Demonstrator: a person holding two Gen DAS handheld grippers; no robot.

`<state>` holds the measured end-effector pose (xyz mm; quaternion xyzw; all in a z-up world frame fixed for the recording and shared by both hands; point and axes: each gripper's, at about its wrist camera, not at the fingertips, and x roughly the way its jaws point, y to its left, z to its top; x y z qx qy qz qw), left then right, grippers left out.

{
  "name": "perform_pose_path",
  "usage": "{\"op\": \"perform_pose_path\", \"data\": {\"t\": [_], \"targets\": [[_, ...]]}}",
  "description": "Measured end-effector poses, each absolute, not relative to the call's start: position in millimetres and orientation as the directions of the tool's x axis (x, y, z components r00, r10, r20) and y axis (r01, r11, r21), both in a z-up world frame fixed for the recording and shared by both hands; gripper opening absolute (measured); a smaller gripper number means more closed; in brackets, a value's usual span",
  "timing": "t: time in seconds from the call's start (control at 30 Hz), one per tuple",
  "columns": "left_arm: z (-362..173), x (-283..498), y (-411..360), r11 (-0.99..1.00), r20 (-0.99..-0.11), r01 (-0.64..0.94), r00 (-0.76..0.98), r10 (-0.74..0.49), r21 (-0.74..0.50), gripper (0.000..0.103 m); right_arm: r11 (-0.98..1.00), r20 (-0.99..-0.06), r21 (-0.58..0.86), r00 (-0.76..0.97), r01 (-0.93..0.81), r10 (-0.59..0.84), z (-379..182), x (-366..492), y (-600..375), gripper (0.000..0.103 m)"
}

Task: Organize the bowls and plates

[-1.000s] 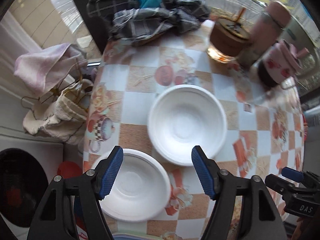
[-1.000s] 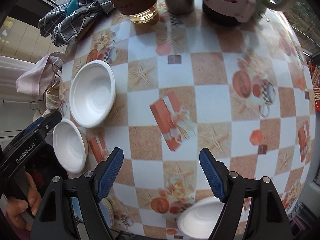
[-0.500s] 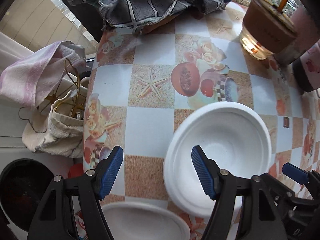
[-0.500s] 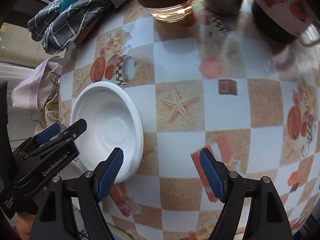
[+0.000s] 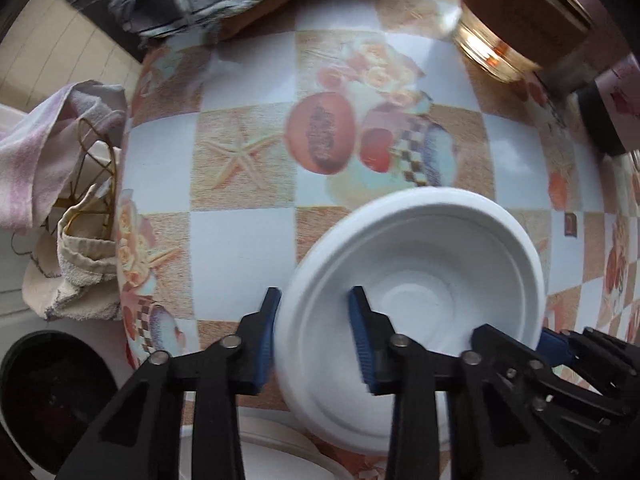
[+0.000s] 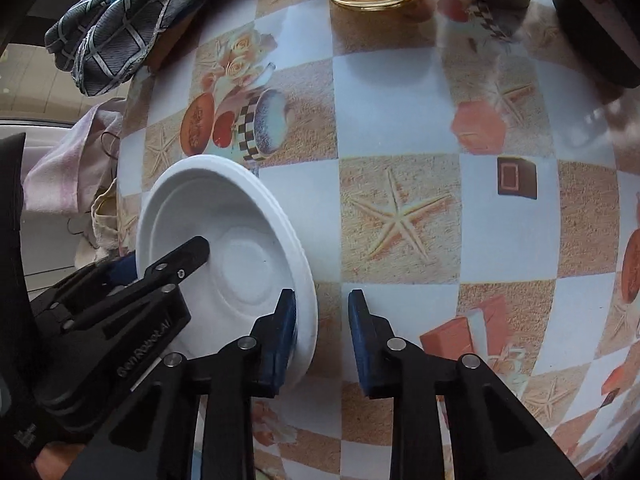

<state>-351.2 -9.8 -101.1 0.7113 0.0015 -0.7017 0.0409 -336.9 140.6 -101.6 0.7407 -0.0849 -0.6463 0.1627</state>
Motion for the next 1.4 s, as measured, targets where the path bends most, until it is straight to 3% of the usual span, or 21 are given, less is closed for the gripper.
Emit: {"op": "perform_pose_path", "data": {"t": [0.07, 0.4, 0.57, 1.03, 1.4], "targets": [[-101, -349, 0, -0.998, -0.998, 0.037, 0.021, -0.051, 0.052, 0.035, -0.937, -0.934, 0.335, 0.167, 0.102, -0.315, -102, -333, 146, 0.015], [-100, -299, 79, -0.994, -0.999, -0.104, 0.025, -0.030, 0.027, 0.033, -0.953, -0.920, 0.297, 0.287, 0.069, -0.266, -106, -278, 224, 0.015], [-101, -253, 96, -0.996, -0.999, -0.094, 0.043, -0.009, 0.005, 0.033, -0.955, -0.915, 0.278, 0.332, 0.106, -0.230, -108, -241, 245, 0.015], [-108, -135, 89, -0.999, -0.995, -0.038, 0.097, -0.022, 0.018, 0.033, -0.939, -0.903, 0.274, 0.391, 0.209, -0.176, -118, -142, 237, 0.018], [-110, -88, 135, -0.985, -0.994, -0.171, 0.110, -0.019, 0.000, 0.036, -0.964, -0.905, 0.241, 0.383, 0.110, -0.183, -126, -118, 239, 0.019]]}}
